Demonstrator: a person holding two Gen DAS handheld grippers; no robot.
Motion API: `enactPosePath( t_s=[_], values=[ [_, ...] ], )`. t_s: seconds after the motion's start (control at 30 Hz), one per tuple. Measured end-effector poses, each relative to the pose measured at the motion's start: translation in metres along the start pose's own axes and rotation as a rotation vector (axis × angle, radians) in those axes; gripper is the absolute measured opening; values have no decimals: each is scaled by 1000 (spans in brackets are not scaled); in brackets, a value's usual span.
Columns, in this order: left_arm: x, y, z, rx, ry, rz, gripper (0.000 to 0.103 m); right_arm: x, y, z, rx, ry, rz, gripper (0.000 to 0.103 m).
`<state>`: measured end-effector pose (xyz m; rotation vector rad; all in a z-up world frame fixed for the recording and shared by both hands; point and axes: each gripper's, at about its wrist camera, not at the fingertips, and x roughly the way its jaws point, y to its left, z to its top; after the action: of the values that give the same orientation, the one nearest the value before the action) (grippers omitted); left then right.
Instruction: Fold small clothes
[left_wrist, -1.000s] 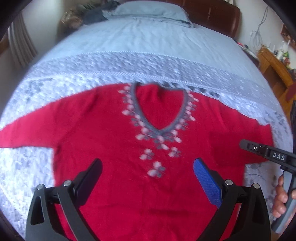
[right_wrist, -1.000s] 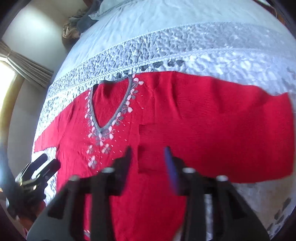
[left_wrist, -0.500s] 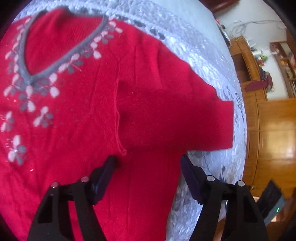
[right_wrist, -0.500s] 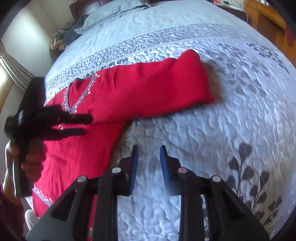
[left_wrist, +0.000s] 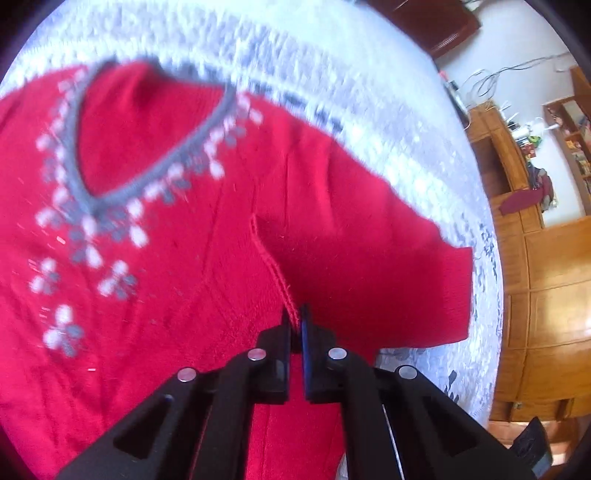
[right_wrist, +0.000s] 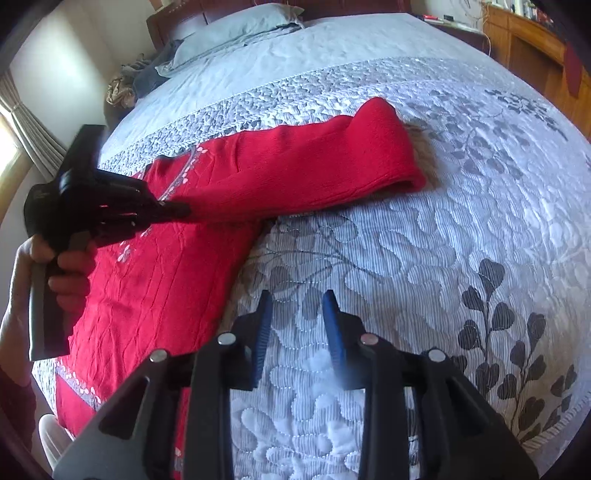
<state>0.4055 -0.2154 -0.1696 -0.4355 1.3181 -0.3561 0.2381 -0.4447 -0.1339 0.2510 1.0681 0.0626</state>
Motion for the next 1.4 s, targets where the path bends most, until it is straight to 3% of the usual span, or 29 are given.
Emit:
enactPosePath(
  t_s=[0.2, 0.4, 0.5, 0.63, 0.73, 0.83, 1.03, 1.07, 1.13, 1.17, 1.23, 1.27, 1.4],
  values=[
    [-69, 20, 14, 21, -177, 39, 4, -9, 1, 5, 4, -12, -16, 30],
    [-138, 81, 39, 32, -325, 183, 4, -4, 13, 10, -4, 2, -7, 30],
    [-154, 126, 48, -29, -356, 246, 4, 4, 24, 17, -15, 15, 8, 30],
    [-152, 175, 49, -93, -368, 315, 4, 23, 30, 35, 15, 54, 57, 33],
    [-141, 200, 45, -137, -347, 309, 4, 42, 27, 54, 55, 89, 78, 34],
    [-129, 211, 41, -134, -319, 309, 4, 66, 23, 76, 101, 133, 80, 44],
    [-117, 223, 45, -152, -288, 286, 10, 103, 18, 104, 178, 214, 115, 51],
    [-115, 224, 47, -155, -283, 278, 14, 109, 18, 105, 190, 229, 125, 50],
    [-111, 224, 53, -146, -265, 271, 29, 122, 18, 106, 207, 269, 161, 23],
    [-108, 224, 54, -137, -255, 268, 33, 126, 20, 105, 192, 281, 139, 16],
    [-104, 224, 57, -112, -241, 288, 25, 128, 23, 100, 162, 296, 94, 13],
    [-102, 226, 57, -107, -231, 305, 12, 130, 22, 98, 161, 306, 81, 14],
    [-101, 242, 56, -120, -208, 251, 14, 132, 26, 95, 139, 317, 51, 14]
  ],
)
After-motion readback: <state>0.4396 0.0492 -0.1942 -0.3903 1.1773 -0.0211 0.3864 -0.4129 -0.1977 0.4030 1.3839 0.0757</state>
